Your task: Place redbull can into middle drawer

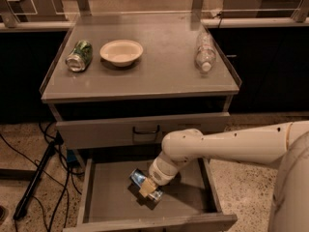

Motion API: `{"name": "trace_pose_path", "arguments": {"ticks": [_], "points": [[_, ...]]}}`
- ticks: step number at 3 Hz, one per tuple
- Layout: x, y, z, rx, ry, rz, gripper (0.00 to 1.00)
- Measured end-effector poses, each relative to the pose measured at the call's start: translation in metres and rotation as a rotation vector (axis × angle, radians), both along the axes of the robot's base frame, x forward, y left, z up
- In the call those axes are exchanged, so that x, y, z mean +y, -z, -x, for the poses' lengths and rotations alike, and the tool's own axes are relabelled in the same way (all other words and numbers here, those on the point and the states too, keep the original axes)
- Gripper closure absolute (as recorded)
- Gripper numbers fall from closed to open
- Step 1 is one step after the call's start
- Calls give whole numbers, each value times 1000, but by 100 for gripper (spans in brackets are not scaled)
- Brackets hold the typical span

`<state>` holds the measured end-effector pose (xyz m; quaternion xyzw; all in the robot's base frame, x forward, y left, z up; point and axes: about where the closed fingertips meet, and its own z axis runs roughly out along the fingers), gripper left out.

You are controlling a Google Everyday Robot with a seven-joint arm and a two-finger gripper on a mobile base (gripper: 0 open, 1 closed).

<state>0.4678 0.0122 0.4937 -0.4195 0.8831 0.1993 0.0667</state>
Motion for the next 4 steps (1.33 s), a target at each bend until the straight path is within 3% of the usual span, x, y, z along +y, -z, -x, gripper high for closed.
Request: {"name": "trace_pose_path", "arguments": {"ticks": [1, 2, 4], "points": [[9, 32, -9, -14, 15, -17, 100], [9, 32, -9, -14, 15, -17, 100], [33, 82, -5, 45, 23, -27, 100]]}}
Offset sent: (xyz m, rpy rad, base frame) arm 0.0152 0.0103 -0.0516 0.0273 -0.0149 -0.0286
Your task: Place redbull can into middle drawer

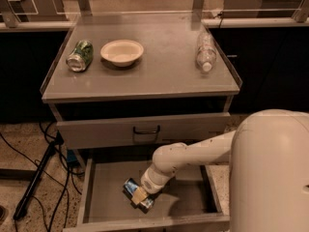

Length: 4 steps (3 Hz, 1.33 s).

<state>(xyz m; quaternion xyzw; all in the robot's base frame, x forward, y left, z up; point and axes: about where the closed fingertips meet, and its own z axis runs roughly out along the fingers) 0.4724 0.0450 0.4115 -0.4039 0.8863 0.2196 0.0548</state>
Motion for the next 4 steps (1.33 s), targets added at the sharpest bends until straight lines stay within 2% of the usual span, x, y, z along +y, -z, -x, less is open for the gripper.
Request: {"name": "trace_pose_path", "arguments": {"ticks": [2, 4], "points": [[4, 24, -1, 18, 16, -7, 100], [14, 50, 1, 53, 4, -12, 100]]}}
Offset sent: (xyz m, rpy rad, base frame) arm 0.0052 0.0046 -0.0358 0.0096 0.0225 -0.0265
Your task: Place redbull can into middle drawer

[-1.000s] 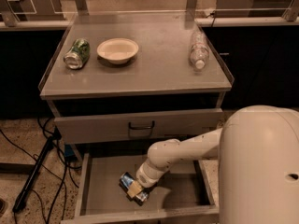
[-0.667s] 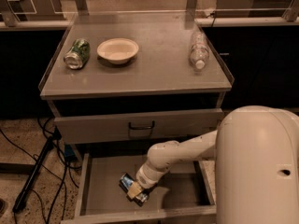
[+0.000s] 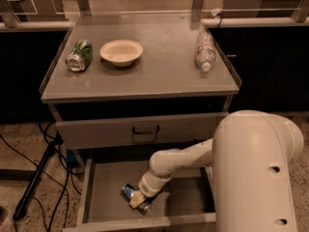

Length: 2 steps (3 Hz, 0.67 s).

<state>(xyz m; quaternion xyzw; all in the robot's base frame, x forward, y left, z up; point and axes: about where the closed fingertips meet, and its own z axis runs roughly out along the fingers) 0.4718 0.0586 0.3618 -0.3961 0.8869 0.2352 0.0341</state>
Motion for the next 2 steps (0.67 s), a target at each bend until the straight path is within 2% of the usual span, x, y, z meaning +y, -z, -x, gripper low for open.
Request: {"name": "trace_pose_path", "arguments": {"ticks": [1, 2], "points": [[4, 5, 0, 16, -7, -4, 100], [4, 5, 0, 16, -7, -4, 80]]}}
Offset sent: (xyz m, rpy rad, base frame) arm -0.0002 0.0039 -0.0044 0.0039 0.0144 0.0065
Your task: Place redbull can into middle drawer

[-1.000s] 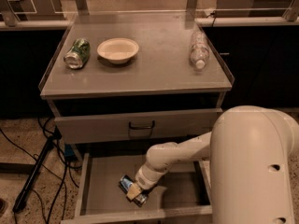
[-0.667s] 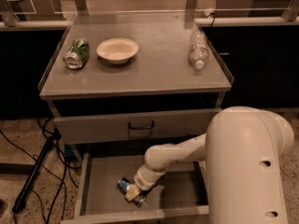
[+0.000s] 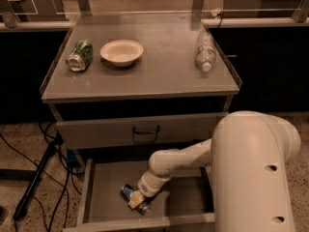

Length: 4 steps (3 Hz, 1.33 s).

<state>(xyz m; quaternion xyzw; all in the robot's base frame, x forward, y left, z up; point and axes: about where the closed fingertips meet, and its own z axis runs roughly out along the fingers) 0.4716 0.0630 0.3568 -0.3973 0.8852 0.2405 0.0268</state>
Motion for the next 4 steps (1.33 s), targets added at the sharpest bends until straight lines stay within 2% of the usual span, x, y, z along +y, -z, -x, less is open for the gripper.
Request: {"name": "trace_pose_path", "arguments": {"ticks": [3, 4], "points": [[0, 0, 0, 0, 0, 0, 11], [0, 0, 0, 0, 0, 0, 0]]}}
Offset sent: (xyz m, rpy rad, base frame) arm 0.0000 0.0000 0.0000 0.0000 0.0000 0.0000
